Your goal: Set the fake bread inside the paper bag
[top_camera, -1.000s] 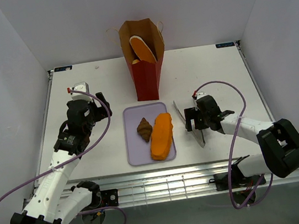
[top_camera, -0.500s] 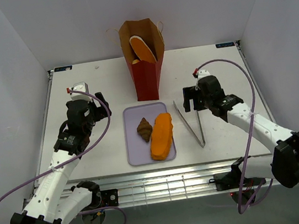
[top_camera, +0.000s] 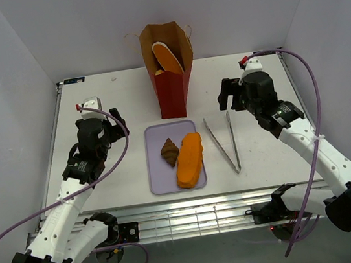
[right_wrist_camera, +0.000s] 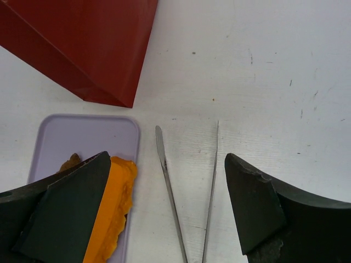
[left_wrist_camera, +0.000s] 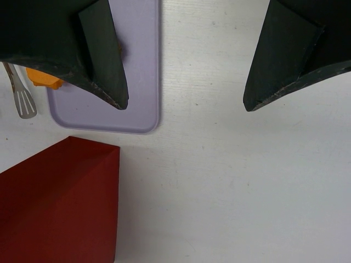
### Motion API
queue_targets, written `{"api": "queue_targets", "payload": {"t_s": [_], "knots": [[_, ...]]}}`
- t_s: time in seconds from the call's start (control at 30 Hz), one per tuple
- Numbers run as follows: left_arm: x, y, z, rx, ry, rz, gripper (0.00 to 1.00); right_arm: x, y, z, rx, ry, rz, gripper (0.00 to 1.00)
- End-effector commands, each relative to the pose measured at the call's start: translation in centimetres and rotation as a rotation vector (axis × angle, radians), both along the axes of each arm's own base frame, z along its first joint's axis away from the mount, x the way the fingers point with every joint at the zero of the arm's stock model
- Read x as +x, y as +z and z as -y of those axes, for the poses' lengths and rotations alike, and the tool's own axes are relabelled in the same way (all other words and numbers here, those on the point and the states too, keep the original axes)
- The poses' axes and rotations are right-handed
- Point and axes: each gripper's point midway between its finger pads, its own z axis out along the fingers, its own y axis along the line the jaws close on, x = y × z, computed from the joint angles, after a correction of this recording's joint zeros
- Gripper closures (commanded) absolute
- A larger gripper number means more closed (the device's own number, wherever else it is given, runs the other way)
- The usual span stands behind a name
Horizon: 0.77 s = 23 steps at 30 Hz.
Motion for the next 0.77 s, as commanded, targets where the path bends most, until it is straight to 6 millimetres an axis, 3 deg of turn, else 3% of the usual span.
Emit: {"api": "queue_targets", "payload": {"t_s": [0.0, 0.4, 0.73], "knots": [[0.0, 0.7, -0.3, -0.011, 0.018, 0.036, 0.04, -0.3, 2.5, 0.9, 0.038, -0.045, 0.071, 0.10], [0.1, 0.2, -0.3, -0.004, 0.022, 0.028, 0.05, -0.8, 2.4, 1.9, 0.034, -0.082, 0.105, 0.10], [0.2, 0.2, -0.3, -0.001, 0.023, 0.028, 0.05, -0.7, 0.9, 2.1, 0.015, -0.099, 0.061, 0.10]]}}
